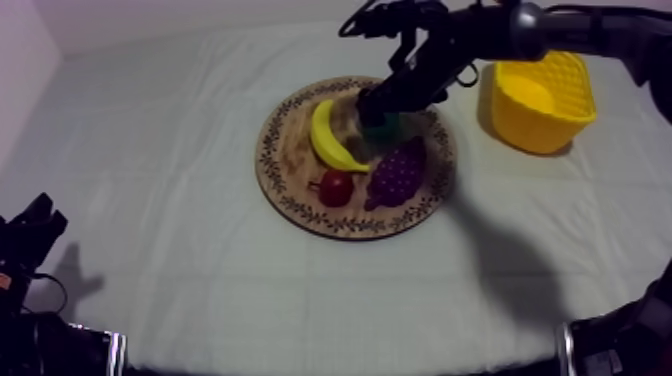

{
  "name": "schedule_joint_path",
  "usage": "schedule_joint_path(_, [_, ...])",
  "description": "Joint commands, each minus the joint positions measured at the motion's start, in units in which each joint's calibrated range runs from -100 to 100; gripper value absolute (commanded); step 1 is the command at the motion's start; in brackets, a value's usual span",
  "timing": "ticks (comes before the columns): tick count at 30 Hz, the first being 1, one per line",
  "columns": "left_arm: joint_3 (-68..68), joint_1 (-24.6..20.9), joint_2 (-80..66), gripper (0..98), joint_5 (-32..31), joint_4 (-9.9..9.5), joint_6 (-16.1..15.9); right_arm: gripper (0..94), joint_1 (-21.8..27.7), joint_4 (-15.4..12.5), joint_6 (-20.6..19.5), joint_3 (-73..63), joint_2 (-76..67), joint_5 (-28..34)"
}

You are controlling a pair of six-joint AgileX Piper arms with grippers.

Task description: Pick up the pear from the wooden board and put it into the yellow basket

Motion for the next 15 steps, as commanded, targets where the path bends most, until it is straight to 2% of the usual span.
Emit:
schedule_joint_path(1, [0.0,0.01,-0.04,0.1,0.02,0.0,-0.01,78.9,-0.11,0.11,-0.04,-1.3,1.48,0.54])
schedule_joint_path(4, [0.0,0.01,-0.04,0.1,0.02,0.0,-0.01,74.3,-0.21,0.2,0.0,-3.45,3.49,1.23])
schedule_joint_path(11, [0.0,0.01,-0.04,0.1,0.02,0.0,-0.01,54.2,-0.3,0.25,-0.09,-5.59,6.11,1.5])
schedule_joint_path(15, [0.0,0.01,-0.04,0.1,0.02,0.0,-0.01,47.7,-0.23,0.24,-0.11,-5.88,6.33,1.59])
